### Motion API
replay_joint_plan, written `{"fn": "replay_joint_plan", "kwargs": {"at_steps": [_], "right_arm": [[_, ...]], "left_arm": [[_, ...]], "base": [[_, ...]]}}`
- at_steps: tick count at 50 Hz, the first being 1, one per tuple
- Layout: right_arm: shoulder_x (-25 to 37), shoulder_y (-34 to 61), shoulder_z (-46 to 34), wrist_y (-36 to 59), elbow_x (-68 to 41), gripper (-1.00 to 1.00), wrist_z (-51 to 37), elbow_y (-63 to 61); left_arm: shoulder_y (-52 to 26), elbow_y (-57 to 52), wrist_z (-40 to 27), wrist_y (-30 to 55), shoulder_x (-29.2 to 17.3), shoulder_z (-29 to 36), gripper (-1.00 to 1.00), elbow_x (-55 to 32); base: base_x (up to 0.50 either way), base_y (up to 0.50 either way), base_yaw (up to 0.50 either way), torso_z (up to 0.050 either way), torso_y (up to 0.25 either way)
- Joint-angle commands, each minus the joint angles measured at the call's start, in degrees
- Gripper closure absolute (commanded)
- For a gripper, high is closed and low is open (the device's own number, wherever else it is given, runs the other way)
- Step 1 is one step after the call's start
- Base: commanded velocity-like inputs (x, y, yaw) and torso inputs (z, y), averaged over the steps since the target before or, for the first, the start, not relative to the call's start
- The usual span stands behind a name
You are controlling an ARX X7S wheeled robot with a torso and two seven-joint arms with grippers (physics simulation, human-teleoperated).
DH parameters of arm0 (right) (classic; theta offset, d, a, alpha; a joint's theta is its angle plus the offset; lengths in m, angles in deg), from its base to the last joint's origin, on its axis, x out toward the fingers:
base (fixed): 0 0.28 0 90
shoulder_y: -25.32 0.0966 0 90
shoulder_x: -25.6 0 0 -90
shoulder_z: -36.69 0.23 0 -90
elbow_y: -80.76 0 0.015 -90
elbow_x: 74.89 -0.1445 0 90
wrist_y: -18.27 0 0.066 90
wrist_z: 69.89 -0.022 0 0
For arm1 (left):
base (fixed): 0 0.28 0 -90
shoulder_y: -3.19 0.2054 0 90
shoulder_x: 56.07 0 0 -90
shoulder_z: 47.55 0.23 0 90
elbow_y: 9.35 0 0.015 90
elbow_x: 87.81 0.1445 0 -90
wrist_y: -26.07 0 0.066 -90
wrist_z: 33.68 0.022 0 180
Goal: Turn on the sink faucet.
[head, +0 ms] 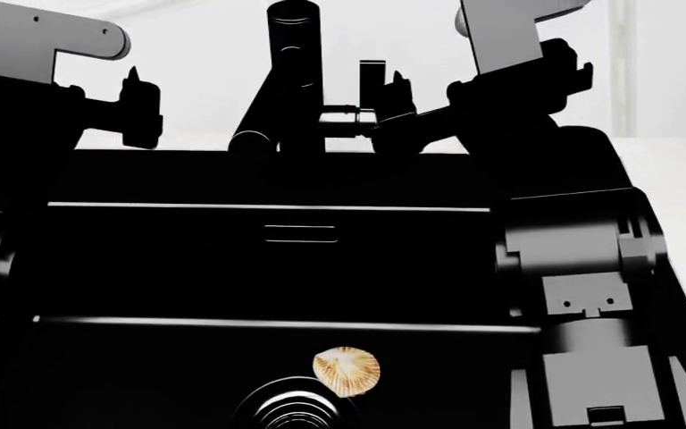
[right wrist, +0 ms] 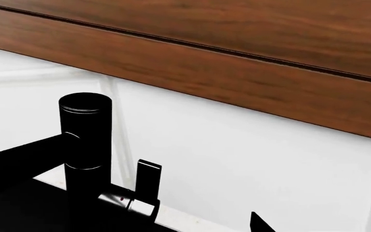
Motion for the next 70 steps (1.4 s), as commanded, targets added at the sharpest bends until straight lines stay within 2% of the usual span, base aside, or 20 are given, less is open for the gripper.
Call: {"fn": "replay_joint_plan", "kwargs": {"at_steps": [1, 4, 7, 17, 23, 27, 44, 57, 61, 70], "right_arm": [[-3.43, 3.57, 0.07, -4.93, -1.21, -1.0, 2.2, 10.83], [-4.75, 5.67, 0.08, -8.77, -0.98, -1.0, 2.14, 17.2], [-5.2, 5.66, 0.91, -8.65, -1.02, -1.0, 1.75, 17.36], [-7.13, 6.3, 1.81, -6.71, 1.05, -1.0, 2.54, 17.4], [-7.39, 6.58, 2.62, -6.18, 1.35, -1.0, 0.98, 17.41], [-7.46, 6.48, 2.69, -6.03, 1.18, -1.0, 0.39, 17.41], [-7.4, 6.99, 6.07, -5.85, 1.66, -1.0, -4.85, 17.41], [-7.52, 7.74, 6.15, -5.64, -0.26, -1.0, -5.53, 17.41], [-7.54, 8.7, 6.11, -5.65, -1.22, -1.0, -5.37, 17.42], [-7.53, 9.85, 3.05, -5.38, -4.32, -1.0, -6.05, 17.42]], "left_arm": [[1.31, -0.08, 0.57, -0.8, -0.44, -0.62, -1.0, -0.22], [1.46, -0.11, 0.72, -1.01, -0.68, -1.12, -1.0, -0.64], [1.92, -0.41, 2.49, -0.98, -1.03, -2.84, -1.0, -2.56], [2.94, -1.2, 2.55, -1.34, -1.43, -2.78, -1.0, -2.45], [7.46, -12.75, 2.71, 2.68, -2.58, -3.3, -1.0, -3.56], [8.85, -16.45, 2.47, 3.95, -3.22, -3.49, -1.0, -3.89], [10.08, -19.37, 1.54, 5.27, -3.56, -2.48, -1.0, -3.34], [11.9, -21.65, 0.62, 5.39, -4.04, -3.15, -1.0, -4.22], [14.83, -29.1, 0.86, 8.97, -5.32, -3.1, -1.0, -4.7], [15.98, -33.44, 0.75, 11.5, -5.99, -3.03, -1.0, -5.16]], "base": [[0.0, 0.0, 0.0, 0.0, 0.0], [0.0, 0.0, 0.0, 0.0, 0.0], [0.0, 0.0, 0.0, 0.0, 0.0], [0.0, 0.0, 0.0, 0.0, 0.002], [0.0, 0.0, 0.0, 0.0, 0.0], [0.0, 0.0, 0.0, 0.0, 0.0], [0.0, 0.0, 0.0, 0.0, 0.0], [0.0, 0.0, 0.0, 0.0, 0.0], [0.0, 0.0, 0.0, 0.002, -0.139], [0.0, 0.0, 0.0, 0.002, -0.145]]}}
